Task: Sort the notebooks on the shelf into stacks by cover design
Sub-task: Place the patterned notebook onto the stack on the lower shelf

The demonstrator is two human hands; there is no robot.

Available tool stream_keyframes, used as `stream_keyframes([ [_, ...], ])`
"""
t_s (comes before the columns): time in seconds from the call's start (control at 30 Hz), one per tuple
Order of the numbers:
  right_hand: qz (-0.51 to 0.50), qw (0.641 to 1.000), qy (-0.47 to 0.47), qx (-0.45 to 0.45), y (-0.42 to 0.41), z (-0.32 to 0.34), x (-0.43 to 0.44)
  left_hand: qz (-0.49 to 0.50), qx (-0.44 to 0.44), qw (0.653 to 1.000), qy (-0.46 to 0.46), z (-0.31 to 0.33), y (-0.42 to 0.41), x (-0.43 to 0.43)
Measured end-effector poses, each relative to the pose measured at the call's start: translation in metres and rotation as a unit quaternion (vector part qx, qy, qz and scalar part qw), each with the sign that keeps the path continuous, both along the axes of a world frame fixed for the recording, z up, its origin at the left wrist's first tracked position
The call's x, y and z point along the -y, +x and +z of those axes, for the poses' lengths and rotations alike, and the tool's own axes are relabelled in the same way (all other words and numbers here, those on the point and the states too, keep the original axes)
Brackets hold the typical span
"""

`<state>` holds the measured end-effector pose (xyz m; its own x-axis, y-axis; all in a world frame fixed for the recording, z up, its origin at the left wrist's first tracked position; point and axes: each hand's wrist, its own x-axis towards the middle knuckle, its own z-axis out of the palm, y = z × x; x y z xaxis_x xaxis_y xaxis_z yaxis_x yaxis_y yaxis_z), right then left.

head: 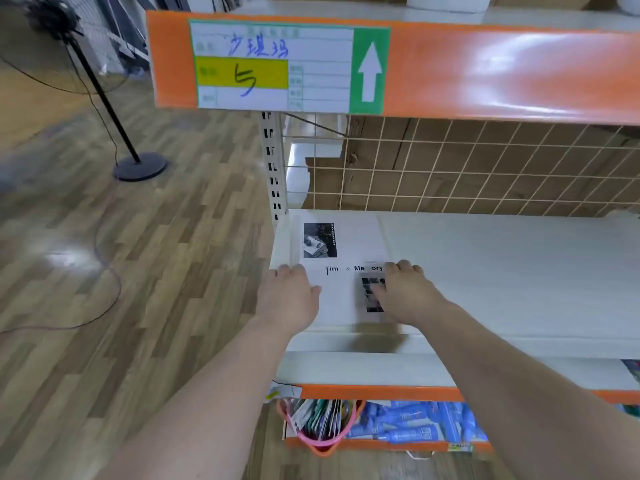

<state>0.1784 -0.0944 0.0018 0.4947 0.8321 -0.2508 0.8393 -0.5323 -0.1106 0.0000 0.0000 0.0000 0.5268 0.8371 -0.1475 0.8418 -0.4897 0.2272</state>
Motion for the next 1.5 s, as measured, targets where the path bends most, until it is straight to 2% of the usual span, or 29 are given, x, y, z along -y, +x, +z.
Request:
stream_keyframes([
  [0.07, -0.041, 0.999, 0.013, -0.001, 0.002, -0.002, -0.005, 0.053, 0.024, 0.998, -0.015, -0.001, 0.003, -0.006],
  [0.2, -0.126, 0.989, 0.027, -0.074, 0.004, -0.002, -0.012, 0.127, 0.055, 0.987, -0.087, -0.003, 0.014, -0.016],
  [0.4, -0.148, 0.984, 0.033, -0.091, 0.007, 0.0, -0.017, 0.192, 0.098, 0.965, -0.152, -0.008, 0.022, -0.025],
  [0.57, -0.189, 0.971, 0.048, -0.138, 0.014, 0.0, -0.017, 0.204, 0.153, 0.95, -0.179, -0.003, 0.02, -0.029],
  [0.63, -0.192, 0.969, 0.051, -0.149, 0.013, -0.001, -0.017, 0.205, 0.215, 0.931, -0.213, -0.003, 0.022, -0.03],
  [0.7, -0.198, 0.966, 0.054, -0.156, 0.012, -0.003, -0.016, 0.216, 0.295, 0.893, -0.262, -0.003, 0.022, -0.03],
  [0.87, -0.228, 0.953, 0.08, -0.183, 0.012, -0.009, -0.015, 0.234, 0.396, 0.828, -0.322, 0.002, 0.016, -0.03],
  [0.97, -0.255, 0.926, 0.135, -0.245, 0.012, -0.009, -0.012, 0.25, 0.427, 0.797, -0.347, 0.005, 0.008, -0.03],
  [1.1, -0.26, 0.844, 0.222, -0.414, 0.008, -0.007, -0.005, 0.25, 0.447, 0.767, -0.385, 0.007, -0.003, -0.026],
  [1.17, -0.247, 0.84, 0.244, -0.417, 0.006, -0.003, 0.0, 0.233, 0.448, 0.775, -0.379, 0.008, -0.007, -0.023],
  [1.3, -0.24, 0.844, 0.265, -0.401, -0.003, 0.003, 0.009, 0.192, 0.421, 0.819, -0.339, 0.012, -0.012, -0.014],
  [1.5, -0.243, 0.851, 0.275, -0.376, -0.01, 0.015, 0.03, 0.163, 0.412, 0.835, -0.327, 0.02, -0.012, -0.001],
])
